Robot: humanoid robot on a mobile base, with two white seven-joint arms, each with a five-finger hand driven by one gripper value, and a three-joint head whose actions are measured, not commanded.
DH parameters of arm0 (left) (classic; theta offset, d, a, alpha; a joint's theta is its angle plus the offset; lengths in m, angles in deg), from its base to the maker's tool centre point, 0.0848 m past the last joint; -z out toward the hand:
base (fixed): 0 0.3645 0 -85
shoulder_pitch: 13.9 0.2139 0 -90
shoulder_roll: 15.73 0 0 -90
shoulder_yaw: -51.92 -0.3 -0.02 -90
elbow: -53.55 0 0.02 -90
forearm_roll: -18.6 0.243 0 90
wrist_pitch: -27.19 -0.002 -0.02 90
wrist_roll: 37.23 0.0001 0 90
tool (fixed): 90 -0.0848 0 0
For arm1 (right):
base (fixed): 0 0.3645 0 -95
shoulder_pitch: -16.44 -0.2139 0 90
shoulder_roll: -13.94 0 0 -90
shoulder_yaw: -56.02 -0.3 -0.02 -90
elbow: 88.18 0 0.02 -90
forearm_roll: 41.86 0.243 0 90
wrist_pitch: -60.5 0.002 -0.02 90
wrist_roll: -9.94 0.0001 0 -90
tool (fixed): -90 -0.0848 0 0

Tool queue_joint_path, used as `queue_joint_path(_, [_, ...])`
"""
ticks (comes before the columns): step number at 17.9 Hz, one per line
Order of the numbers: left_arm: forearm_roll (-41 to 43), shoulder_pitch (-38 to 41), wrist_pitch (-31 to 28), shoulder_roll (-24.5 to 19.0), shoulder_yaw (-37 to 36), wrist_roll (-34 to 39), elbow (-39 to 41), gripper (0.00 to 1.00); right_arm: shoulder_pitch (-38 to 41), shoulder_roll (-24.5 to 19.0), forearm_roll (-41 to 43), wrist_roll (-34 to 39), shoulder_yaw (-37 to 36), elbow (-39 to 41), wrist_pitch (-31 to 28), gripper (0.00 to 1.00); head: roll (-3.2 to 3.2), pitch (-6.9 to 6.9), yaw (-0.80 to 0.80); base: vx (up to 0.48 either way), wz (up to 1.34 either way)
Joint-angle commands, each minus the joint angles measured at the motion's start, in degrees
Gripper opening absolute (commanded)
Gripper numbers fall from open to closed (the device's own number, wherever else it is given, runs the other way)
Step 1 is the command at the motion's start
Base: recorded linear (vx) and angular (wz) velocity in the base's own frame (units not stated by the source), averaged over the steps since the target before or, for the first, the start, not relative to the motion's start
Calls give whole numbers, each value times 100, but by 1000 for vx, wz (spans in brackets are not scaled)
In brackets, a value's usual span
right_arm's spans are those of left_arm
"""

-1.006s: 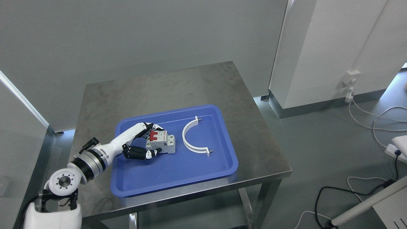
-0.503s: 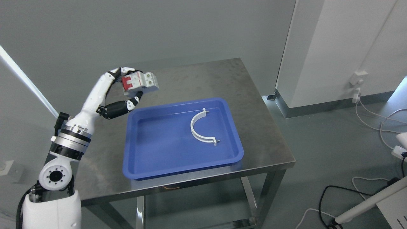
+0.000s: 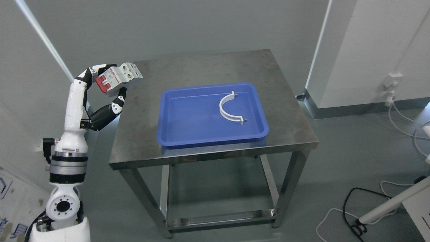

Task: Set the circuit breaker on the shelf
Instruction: 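Carry the held breaker in the left hand while turning toward the bin shelf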

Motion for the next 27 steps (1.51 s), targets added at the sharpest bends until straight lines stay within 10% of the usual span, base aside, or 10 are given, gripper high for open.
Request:
queue_joint_path(1, [-219,292,114,53,15,-141,224,16,0,100,0,0,114,0,-958,100,0,0,0,-274,327])
queue_joint_path(13, [-571,442,817,53,-90,-485,312,16,0,100,0,0,114,-8,-958,100,0,0,0,-391,175])
queue_joint_path(27, [-580,-807,62,53,-46,-503,312,16,0,100,0,0,114,0,-958,100,0,0,0,-412,77])
